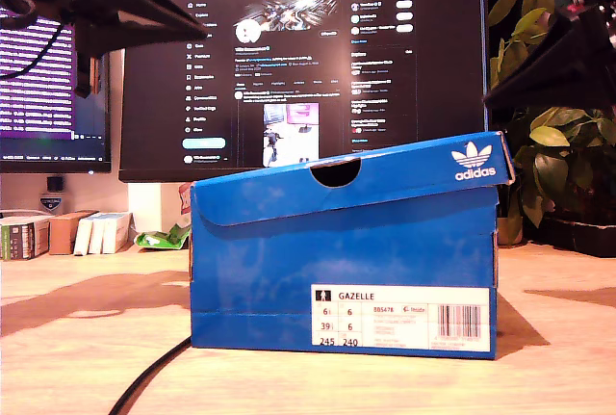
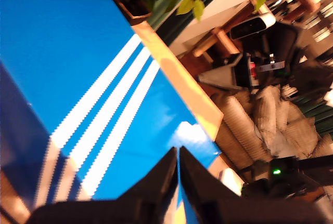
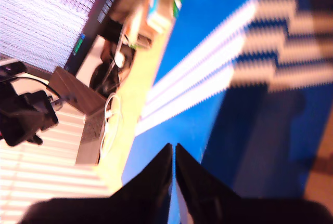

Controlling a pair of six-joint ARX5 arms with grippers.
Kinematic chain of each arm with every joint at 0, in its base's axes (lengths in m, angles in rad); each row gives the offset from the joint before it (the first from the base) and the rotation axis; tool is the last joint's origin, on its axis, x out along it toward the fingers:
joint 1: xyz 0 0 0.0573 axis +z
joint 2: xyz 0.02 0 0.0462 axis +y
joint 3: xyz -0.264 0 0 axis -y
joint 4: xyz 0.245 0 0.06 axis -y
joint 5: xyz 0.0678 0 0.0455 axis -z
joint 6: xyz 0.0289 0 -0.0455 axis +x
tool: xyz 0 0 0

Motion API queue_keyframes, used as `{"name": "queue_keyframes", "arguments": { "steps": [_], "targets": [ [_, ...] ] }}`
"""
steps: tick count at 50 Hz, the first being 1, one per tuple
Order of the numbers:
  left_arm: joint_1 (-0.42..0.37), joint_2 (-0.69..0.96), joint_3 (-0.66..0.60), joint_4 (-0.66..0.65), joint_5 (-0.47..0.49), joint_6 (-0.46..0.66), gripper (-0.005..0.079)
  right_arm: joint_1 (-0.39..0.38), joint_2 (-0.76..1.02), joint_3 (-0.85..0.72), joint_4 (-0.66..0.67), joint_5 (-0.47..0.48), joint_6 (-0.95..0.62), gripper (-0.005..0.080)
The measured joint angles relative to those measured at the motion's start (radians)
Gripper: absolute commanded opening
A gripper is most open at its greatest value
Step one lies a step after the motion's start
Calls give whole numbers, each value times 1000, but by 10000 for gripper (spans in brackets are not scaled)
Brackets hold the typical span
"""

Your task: Close the blue shoebox by pushing the lid with your left arm and holding the box in place with your right arm

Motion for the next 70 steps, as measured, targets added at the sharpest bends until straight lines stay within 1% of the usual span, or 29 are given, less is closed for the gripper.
{"name": "queue_keyframes", "arguments": {
  "steps": [10, 19, 28, 38, 48, 49, 58, 64, 70],
  "targets": [
    [6, 0, 0, -2, -24, 16, -19, 69, 0, 0, -60, -16, -3, -11],
    [6, 0, 0, -3, -41, 31, -19, 111, 0, 0, -109, -22, -3, -11],
    [6, 0, 0, -3, -42, 31, -19, 126, 6, 0, -165, -4, -47, -11],
    [6, 0, 0, -3, -42, 31, -19, 128, 73, 0, -228, 27, -94, -11],
    [6, 0, 0, -3, -42, 31, -19, 154, 77, 17, -222, 83, -161, -11],
    [6, 0, 0, -3, -42, 31, -18, 156, 77, 17, -216, 87, -189, -11],
    [6, 0, 0, -1, -42, 29, -18, 157, 78, 25, -182, 102, -238, -11],
    [6, 0, 0, 23, -42, 29, -18, 140, 86, 64, -153, 118, -257, -11],
    [6, 0, 0, 81, -46, 18, -15, 130, 89, 125, -100, 132, -249, -11]
  ]
}}
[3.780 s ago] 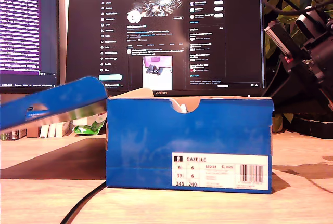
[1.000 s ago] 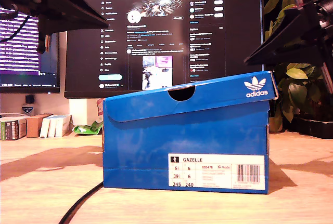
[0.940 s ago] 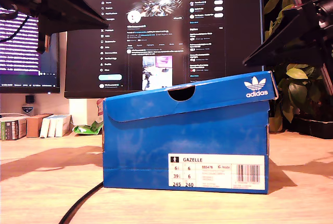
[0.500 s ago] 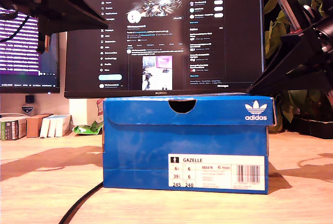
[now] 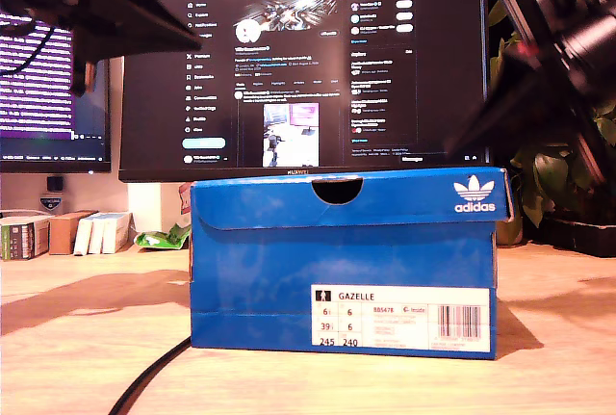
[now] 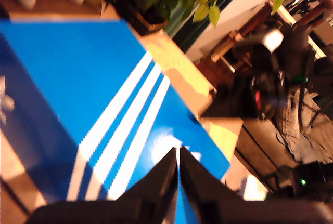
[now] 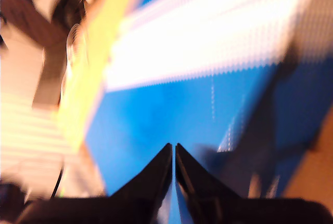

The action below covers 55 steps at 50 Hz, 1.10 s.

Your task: Close the blue shoebox by pushing the lid with your left arm and holding the box in place with your right arm

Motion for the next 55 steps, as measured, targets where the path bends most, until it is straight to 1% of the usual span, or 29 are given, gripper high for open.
{"name": "queue_keyframes", "arguments": {
  "steps": [5, 6, 7, 9, 10, 11, 12, 13, 14, 16, 17, 19, 20, 21, 26, 27, 28, 31, 36, 43, 47, 48, 51, 55],
  "targets": [
    [5, 0, 0, 27, -26, 0, -11, -12, 0, 43, 34, 26, 8, -11],
    [8, 0, 0, 27, -61, 0, -11, -13, 0, 49, 43, 63, 8, -11],
    [12, 0, 0, 27, -74, 1, -11, -14, 0, 52, 49, 87, 2, -11],
    [19, 0, 0, 18, -111, 2, -11, -21, 0, 55, 52, 102, -1, -11],
    [23, 0, 0, 13, -130, 29, -11, -25, 0, 55, 51, 151, -32, -11],
    [31, 0, 0, 5, -145, 37, -11, -30, 0, 55, 48, 163, -40, -11],
    [37, 0, 0, 3, -149, 37, -11, -36, 0, 55, 42, 168, -42, -11],
    [44, 0, 0, -14, -165, 37, -11, -40, 0, 55, 37, 218, -84, -11],
    [52, 0, 0, -24, -174, 74, -11, -44, 0, 55, 36, 237, -97, -11],
    [72, 0, 0, -45, -184, 81, -11, -53, 0, 55, 36, 248, -113, -11],
    [80, 0, 0, -52, -190, 113, -11, -57, 0, 55, 38, 289, -150, -11],
    [98, 0, 0, -58, -198, 119, -11, -68, 0, 55, 42, 303, -161, -11],
    [106, 0, 0, -60, -209, 119, -11, -72, 0, 55, 45, 325, -161, -11],
    [113, 0, 0, -61, -215, 146, -11, -75, 0, 55, 48, 332, -190, -11],
    [139, -8, 0, -74, -248, 155, -11, -86, 0, 55, 58, 369, -209, -11],
    [143, -12, 0, -79, -270, 155, -11, -88, 0, 55, 59, 377, -209, -11],
    [146, -16, 0, -82, -278, 183, -11, -92, 0, 55, 60, 380, -219, -11],
    [154, -40, 0, -95, -301, 203, -11, -99, 0, 55, 61, 399, -222, -11],
    [164, -90, 0, -100, -311, 224, -11, -113, 0, 55, 68, 418, -233, -11],
    [174, -139, 0, -109, -315, 252, -11, -119, -8, 54, 95, 477, -250, -11],
    [179, -145, 0, -122, -317, 265, -11, -119, -35, 33, 138, 503, -251, -11],
    [182, -145, 0, -123, -317, 265, -11, -119, -45, 24, 152, 527, -251, -11],
    [188, -145, 0, -130, -318, 282, -11, -118, -83, -11, 188, 550, -251, -11],
    [199, -146, 0, -138, -317, 293, -11, -119, -126, -61, 238, 556, -251, -11]
  ]
}}
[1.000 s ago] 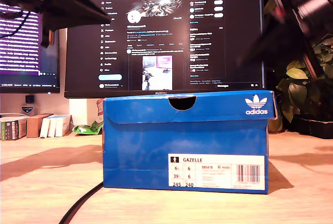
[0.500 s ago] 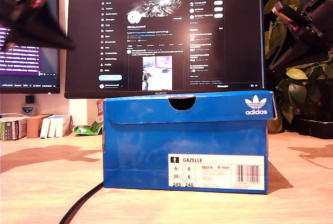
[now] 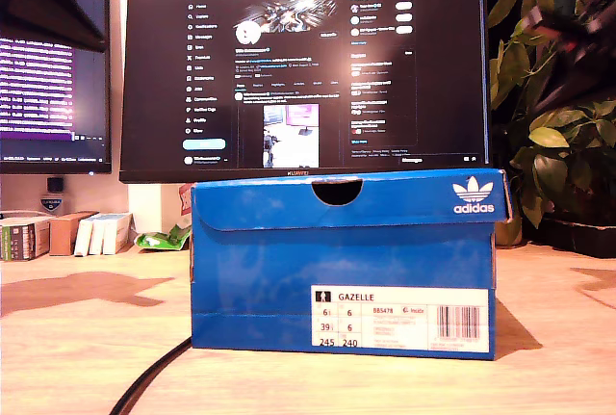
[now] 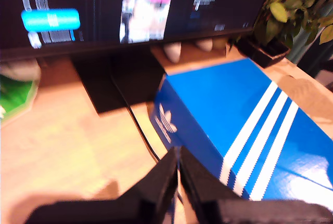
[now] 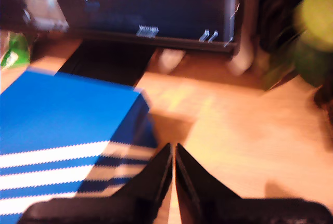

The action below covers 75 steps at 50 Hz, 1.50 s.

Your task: Close the blue shoebox by pushing the lid with your left arm and holding the box in place with your right arm

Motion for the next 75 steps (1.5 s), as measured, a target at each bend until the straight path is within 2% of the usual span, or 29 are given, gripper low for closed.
{"name": "queue_keyframes", "arguments": {
  "steps": [12, 29, 39, 58, 75],
  "targets": [
    [11, -35, -14, 1, -1, 27, -11, 0, -71, -97, 68, 2, -28, -11],
    [29, -148, -186, 76, 0, 31, -11, -79, -217, -169, 92, -7, -50, -11],
    [45, -195, -245, 134, -1, 31, -11, -105, -271, -196, 114, -60, -71, -11],
    [83, -386, -361, 156, 0, 10, -11, -125, -426, -329, 131, -86, -76, -11],
    [152, -571, -435, 130, 0, -16, -11, -130, -505, -335, 99, -113, -76, -11]
  ]
}}
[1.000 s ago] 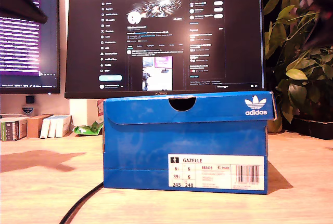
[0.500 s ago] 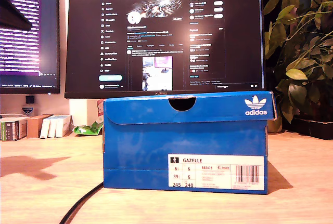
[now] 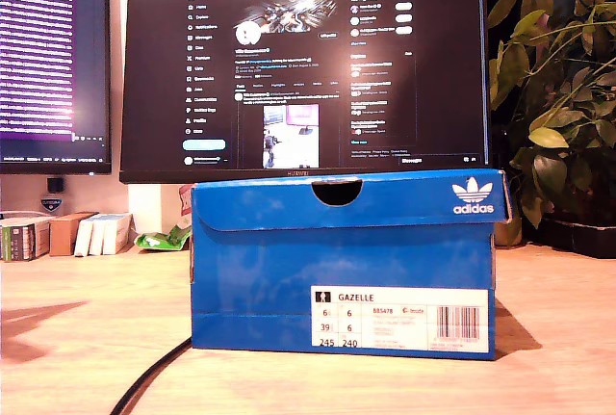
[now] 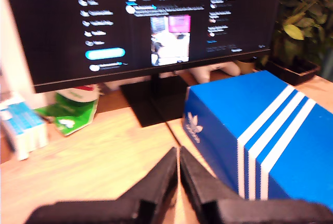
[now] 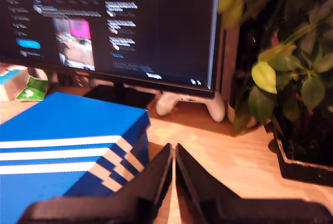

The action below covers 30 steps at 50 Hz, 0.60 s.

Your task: Close the blue shoebox by pushing the lid with your left arm and holding the box in place with your right arm

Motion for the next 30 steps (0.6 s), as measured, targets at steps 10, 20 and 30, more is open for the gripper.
{"name": "queue_keyframes", "arguments": {
  "steps": [10, 20, 30],
  "targets": [
    [31, -77, -29, -24, 0, 0, -11, 0, -80, -14, -11, 2, 0, -11],
    [47, -133, -38, -61, 0, -1, -11, 0, -189, -68, -43, 5, 19, -11],
    [47, -170, -44, -124, 1, -101, -11, 0, -269, -68, -129, 6, 71, -11]
  ]
}}
